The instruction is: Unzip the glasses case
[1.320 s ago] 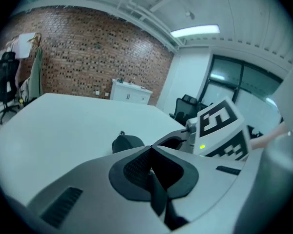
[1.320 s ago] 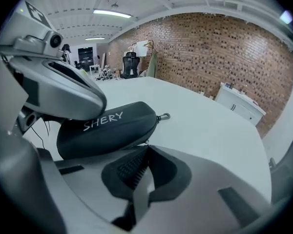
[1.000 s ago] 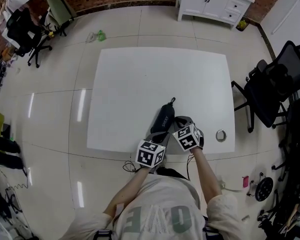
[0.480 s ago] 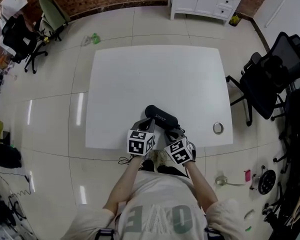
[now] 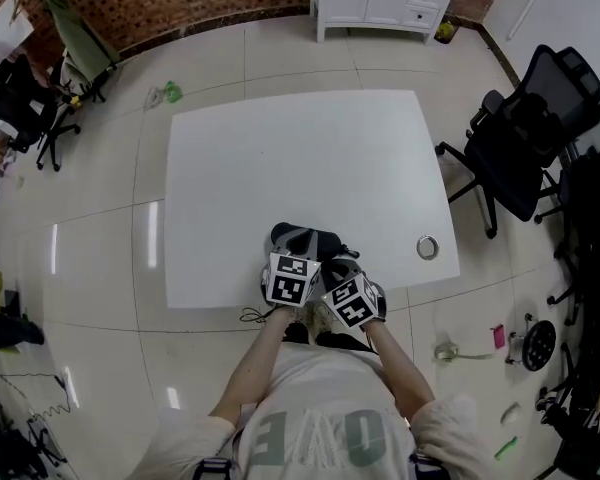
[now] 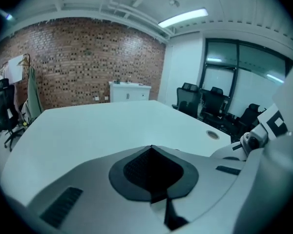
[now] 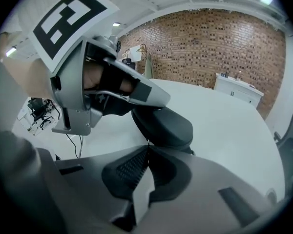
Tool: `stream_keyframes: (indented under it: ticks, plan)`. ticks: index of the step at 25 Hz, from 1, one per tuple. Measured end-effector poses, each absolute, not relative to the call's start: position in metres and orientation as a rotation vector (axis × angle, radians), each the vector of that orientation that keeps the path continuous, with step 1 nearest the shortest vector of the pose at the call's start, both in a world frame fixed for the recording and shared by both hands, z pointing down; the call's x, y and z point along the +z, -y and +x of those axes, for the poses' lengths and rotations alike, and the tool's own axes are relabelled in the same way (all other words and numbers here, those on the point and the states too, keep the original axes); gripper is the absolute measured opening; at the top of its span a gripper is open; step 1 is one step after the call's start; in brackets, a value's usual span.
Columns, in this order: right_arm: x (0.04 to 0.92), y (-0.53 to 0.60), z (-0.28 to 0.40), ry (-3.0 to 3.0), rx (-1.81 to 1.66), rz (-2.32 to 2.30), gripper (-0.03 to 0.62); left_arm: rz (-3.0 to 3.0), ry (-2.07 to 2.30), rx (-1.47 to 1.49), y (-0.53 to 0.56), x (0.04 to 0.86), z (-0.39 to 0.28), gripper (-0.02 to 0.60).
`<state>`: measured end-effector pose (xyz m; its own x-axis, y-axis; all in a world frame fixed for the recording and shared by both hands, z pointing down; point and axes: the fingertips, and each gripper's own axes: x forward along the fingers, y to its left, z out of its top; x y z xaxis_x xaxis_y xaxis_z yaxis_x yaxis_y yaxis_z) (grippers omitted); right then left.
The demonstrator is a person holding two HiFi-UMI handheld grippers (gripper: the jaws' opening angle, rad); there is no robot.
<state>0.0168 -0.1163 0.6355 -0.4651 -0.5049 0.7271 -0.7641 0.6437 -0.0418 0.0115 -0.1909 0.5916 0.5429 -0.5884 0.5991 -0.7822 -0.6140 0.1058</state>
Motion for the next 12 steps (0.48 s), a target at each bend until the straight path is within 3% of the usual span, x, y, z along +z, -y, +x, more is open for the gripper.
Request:
stream_keyframes:
  ticks: [12]
  plan:
    - [0.640,0.135,0.075,2.091,0.456,1.015,0.000,2.436,1.109,0.705,0.188,0.590,0.016,0.000]
